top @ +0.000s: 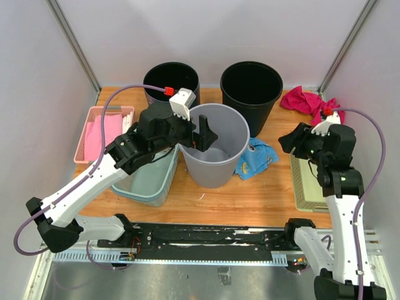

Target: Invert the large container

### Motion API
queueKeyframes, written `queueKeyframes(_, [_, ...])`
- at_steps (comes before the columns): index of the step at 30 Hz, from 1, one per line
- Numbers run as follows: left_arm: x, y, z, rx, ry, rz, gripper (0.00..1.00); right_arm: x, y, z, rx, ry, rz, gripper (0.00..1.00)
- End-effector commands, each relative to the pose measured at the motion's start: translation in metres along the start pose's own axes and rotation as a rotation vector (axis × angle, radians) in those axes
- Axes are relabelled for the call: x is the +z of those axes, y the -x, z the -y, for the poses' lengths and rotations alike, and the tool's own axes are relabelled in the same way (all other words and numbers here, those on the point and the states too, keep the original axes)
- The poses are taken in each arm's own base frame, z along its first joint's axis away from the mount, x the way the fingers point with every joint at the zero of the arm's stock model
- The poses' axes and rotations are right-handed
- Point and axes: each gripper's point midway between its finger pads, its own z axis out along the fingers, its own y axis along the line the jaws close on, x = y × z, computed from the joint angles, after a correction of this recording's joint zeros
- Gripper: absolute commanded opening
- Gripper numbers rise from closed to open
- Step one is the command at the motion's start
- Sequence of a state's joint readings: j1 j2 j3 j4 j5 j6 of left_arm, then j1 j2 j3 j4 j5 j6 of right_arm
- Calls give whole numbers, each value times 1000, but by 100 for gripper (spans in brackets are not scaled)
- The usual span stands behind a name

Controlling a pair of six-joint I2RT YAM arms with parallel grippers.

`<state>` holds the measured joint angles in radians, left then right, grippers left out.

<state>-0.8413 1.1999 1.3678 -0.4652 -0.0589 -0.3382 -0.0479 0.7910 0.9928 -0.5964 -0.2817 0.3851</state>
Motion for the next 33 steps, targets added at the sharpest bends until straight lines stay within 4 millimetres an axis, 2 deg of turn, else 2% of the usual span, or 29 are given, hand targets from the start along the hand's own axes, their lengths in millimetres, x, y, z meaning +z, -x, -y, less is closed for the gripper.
queueKeyframes(1, [-2, 14, 4, 4, -7, 60, 99, -17, 35, -65, -69, 274, 68, 59])
queueKeyframes(5, [-19, 30, -12, 31, 84, 118, 99, -24, 41, -114, -199, 398, 46, 60])
queueKeyframes(7, [-35, 39, -27, 29, 165, 155, 99, -31, 34, -149, -296, 508, 31, 61])
queueKeyframes(10, [-60, 46, -43, -27, 222, 207, 99, -43, 25, -192, -431, 651, 28, 61])
queueKeyframes(12, [-75, 49, -55, -95, 221, 240, 99, -48, 10, -218, -527, 745, 19, 62])
queueKeyframes(16, [-89, 38, -96, -196, 340, 232, 99, -47, -31, -251, -694, 863, -83, 62])
queueKeyframes(19, [-94, 30, -113, -241, 384, 215, 99, -40, -59, -260, -779, 889, -171, 62])
queueKeyframes(22, [-95, 28, -113, -252, 371, 216, 99, -23, -76, -255, -841, 826, -208, 64])
queueKeyframes(27, [-96, 23, -117, -253, 386, 219, 99, -2, -96, -235, -915, 723, -279, 65])
queueKeyframes(33, [-91, 17, -117, -254, 371, 214, 99, 6, -108, -221, -948, 670, -318, 62])
